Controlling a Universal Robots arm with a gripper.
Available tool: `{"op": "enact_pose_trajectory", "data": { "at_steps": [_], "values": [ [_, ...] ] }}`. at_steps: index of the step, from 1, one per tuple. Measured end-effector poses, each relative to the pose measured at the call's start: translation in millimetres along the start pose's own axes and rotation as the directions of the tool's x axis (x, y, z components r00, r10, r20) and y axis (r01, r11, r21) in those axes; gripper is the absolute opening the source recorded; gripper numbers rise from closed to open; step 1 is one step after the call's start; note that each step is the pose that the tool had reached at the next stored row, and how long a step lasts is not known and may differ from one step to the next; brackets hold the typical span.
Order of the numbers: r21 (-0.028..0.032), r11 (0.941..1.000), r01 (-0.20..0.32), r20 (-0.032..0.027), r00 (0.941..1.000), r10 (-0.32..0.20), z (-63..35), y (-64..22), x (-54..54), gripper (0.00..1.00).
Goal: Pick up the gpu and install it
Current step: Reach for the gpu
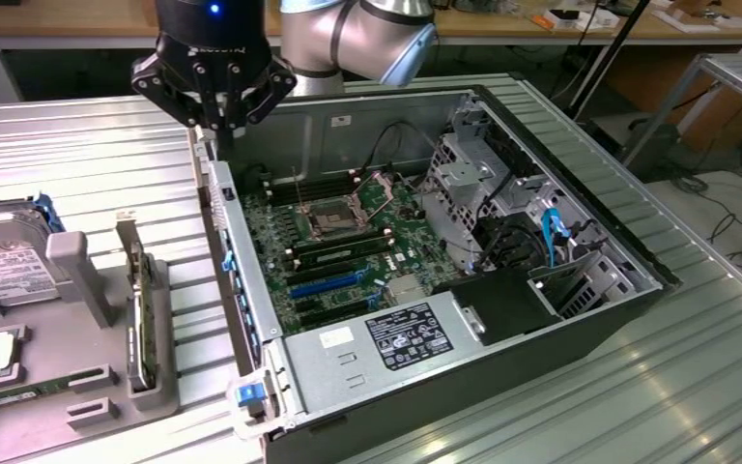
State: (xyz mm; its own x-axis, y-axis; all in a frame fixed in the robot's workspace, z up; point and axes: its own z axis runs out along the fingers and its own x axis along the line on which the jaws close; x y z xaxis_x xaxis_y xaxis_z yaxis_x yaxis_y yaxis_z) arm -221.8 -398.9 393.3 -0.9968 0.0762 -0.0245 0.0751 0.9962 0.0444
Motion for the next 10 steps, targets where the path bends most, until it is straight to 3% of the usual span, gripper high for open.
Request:
{"op": "enact_pose_trajectory", "data": {
  "at_steps": [10],
  "values": [
    [0.0000, 1.0000, 0.000, 0.0000, 1.0000, 0.000, -0.5, -1.3, 16.7, 0.11]
  ]
}}
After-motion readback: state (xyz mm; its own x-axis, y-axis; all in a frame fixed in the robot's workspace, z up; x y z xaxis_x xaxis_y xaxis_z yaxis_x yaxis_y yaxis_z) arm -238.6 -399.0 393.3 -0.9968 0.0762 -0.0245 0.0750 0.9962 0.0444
